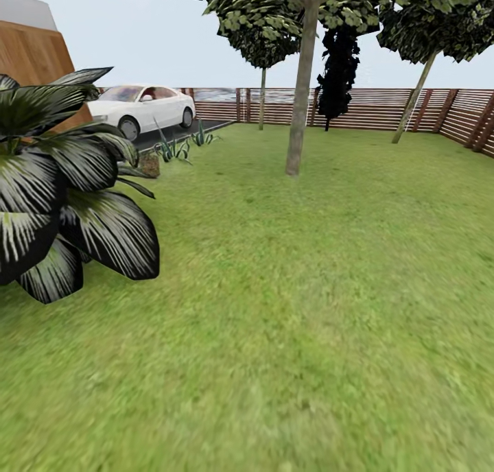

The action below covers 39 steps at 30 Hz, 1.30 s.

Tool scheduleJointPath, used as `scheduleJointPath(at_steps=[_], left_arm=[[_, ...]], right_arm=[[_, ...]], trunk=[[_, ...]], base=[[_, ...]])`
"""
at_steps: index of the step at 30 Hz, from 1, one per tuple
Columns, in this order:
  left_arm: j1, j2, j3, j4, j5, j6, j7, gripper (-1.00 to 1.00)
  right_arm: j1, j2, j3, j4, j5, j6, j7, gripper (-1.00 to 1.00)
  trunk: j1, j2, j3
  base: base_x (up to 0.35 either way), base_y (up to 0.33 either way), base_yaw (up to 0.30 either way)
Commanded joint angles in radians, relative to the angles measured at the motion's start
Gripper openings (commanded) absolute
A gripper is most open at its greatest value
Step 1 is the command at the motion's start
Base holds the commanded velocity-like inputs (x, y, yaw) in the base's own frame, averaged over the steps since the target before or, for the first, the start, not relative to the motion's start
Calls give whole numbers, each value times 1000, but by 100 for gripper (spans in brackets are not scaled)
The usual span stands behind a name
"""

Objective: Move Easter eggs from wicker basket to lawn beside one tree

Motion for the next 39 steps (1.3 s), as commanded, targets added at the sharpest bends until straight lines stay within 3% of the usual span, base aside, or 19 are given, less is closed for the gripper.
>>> scheduleJointPath(at_steps=[1, 39], left_arm=[[0, 0, -4, 0, 0, -3, 1, 100], [0, 0, -20, 1, -1, -3, 1, 100]], right_arm=[[0, 0, 6, -3, 0, -1, -1, 100], [0, 12, 4, 2, -10, -3, -1, 100]], trunk=[[1, -1, -1], [1, -1, -1]], base=[[303, -102, 0], [303, -113, 0]])
